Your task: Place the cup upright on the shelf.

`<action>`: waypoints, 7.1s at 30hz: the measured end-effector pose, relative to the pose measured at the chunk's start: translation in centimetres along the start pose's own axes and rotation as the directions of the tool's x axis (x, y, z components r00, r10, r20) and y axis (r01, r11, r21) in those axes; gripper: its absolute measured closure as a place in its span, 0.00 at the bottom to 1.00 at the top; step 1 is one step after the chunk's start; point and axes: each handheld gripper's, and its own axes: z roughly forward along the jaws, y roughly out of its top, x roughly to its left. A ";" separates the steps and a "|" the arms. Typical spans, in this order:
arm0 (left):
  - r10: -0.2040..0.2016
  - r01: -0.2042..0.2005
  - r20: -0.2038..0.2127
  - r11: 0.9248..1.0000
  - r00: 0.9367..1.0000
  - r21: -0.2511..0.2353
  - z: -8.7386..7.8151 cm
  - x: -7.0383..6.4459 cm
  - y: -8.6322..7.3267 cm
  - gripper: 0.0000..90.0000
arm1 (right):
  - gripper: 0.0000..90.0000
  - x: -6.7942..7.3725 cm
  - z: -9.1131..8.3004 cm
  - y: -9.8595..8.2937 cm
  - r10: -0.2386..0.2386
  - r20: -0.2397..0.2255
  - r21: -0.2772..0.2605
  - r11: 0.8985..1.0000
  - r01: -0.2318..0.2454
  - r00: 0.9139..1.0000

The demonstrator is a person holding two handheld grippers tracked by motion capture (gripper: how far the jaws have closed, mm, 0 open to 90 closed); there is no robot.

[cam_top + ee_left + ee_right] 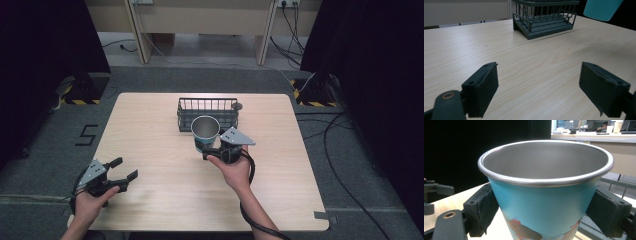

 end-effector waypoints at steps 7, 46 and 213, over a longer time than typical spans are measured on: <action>-0.001 0.001 0.000 1.000 1.000 -0.001 0.0 0.0 0.0 0.17 | 0.19 -0.7 0.3 0.7 0.013 0.019 -0.019 1.000 -0.013 1.000; 0.001 -0.001 0.004 1.000 1.000 -0.004 0.0 0.0 0.0 0.17 | 0.19 -4.2 3.1 3.2 0.053 0.110 -0.051 0.998 -0.048 0.993; 0.011 -0.011 0.012 1.000 1.000 -0.005 0.3 -0.3 0.1 0.17 | 0.17 -7.9 4.7 1.8 0.096 0.283 0.206 0.966 -0.158 0.954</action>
